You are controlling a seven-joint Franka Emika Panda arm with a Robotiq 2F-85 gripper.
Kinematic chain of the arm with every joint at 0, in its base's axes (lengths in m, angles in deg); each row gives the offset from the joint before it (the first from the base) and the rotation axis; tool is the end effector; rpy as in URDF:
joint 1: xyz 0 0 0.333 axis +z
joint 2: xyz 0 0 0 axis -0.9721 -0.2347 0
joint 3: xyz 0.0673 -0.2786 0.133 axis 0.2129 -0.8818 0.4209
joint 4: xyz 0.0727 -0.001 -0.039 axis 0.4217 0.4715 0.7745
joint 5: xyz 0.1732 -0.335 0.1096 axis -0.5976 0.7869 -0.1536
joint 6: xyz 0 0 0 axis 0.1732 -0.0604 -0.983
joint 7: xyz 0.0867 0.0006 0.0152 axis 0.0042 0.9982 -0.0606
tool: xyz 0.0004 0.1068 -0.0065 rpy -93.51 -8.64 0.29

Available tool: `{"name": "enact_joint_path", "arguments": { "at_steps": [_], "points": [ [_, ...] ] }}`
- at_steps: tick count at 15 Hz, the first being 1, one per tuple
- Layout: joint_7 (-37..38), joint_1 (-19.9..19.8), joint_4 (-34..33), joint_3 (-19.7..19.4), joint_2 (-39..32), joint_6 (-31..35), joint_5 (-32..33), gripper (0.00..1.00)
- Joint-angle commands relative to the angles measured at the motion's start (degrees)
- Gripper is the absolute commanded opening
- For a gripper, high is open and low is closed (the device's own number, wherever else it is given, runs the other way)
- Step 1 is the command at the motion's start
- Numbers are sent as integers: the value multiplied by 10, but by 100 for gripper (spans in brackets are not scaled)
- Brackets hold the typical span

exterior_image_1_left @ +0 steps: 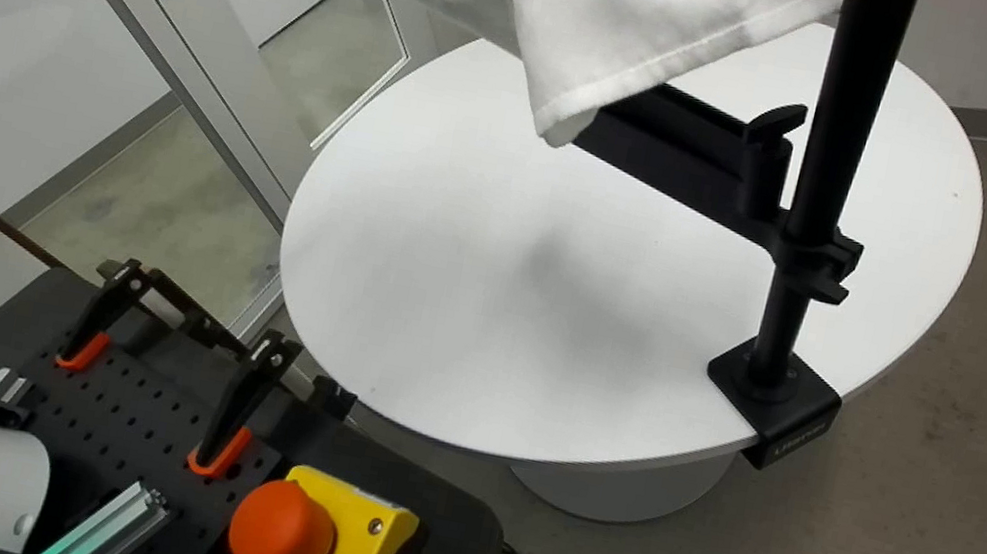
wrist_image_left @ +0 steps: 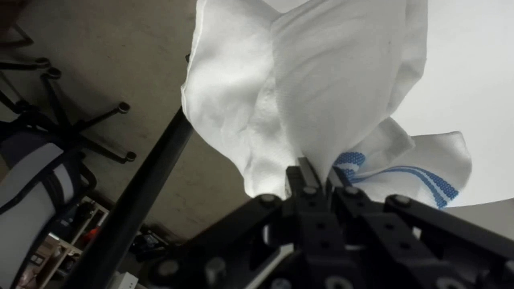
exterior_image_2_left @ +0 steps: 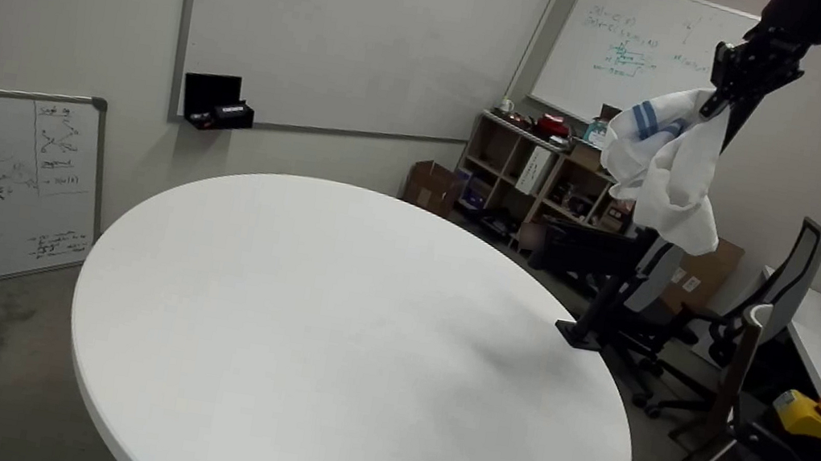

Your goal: Hang the cloth on the black stand

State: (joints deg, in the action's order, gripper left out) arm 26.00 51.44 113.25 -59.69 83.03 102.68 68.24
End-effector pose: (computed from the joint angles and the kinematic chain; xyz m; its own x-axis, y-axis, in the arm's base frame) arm 0.4168 -0.2043 0.4432 0.7621 -0.5310 0.3704 -0.6212 -0.7610 0.1871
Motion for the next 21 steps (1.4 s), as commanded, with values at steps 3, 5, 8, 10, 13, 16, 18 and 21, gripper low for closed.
{"name": "enact_joint_path", "arguments": {
  "at_steps": [3,5,8,10,13,16,18,21],
  "points": [
    [107,18,-64,-3,-95,-26,55,1],
    [132,32,-81,-12,-122,-37,66,1],
    [151,58,-103,-26,-158,-57,70,1],
    [160,75,-114,-36,-178,-65,69,1],
    [172,98,-127,-51,-202,-70,67,1],
    [193,114,-137,-67,-217,-69,69,1],
    [206,122,-142,-76,-223,-68,69,1],
    [215,132,-151,-85,-234,-73,68,31]
  ]
}}
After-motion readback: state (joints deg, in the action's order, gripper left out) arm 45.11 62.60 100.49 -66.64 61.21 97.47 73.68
